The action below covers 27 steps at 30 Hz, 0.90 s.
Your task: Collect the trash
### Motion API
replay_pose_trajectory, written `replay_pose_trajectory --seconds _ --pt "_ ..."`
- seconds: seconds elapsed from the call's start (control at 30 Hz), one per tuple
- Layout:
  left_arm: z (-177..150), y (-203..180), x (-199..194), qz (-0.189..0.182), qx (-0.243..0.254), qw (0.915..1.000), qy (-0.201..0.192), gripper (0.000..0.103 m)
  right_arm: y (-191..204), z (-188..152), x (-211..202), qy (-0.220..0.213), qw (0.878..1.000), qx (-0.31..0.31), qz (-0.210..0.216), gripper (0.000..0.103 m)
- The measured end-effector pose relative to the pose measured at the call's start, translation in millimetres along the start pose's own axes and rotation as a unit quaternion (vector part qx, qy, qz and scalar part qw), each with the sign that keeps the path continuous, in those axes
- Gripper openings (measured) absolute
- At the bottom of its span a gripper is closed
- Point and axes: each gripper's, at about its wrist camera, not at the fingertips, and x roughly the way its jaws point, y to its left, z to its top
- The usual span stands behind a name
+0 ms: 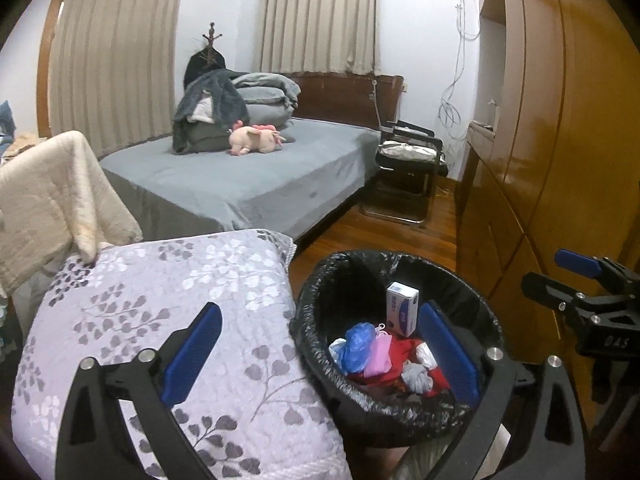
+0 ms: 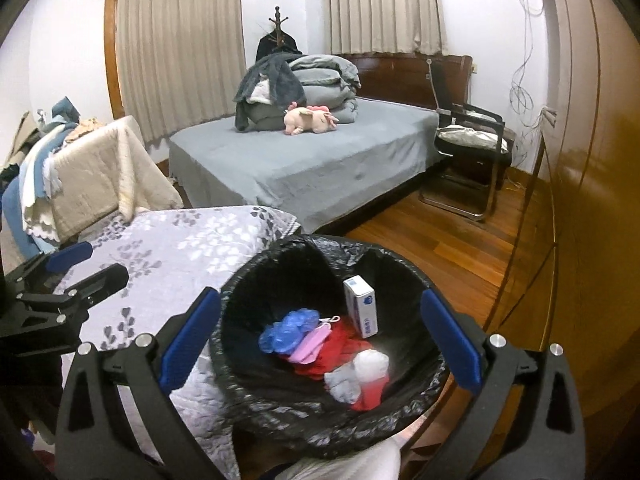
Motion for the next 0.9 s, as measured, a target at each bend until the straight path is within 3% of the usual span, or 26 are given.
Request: replay_pose_trajectory --seconds 0.33,0.9 --pt "5.8 2.0 -47.0 0.010 -0.011 0.9992 -0.036 0.097 19.3 10.6 -35.1 -0.022 1.000 -0.010 0.009 0.097" --pt "11.3 -1.1 -91.6 0.019 -0.011 0.9969 -0.076 0.097 37.7 18.6 -64.8 -0.050 0.998 -0.027 0.022 0.097"
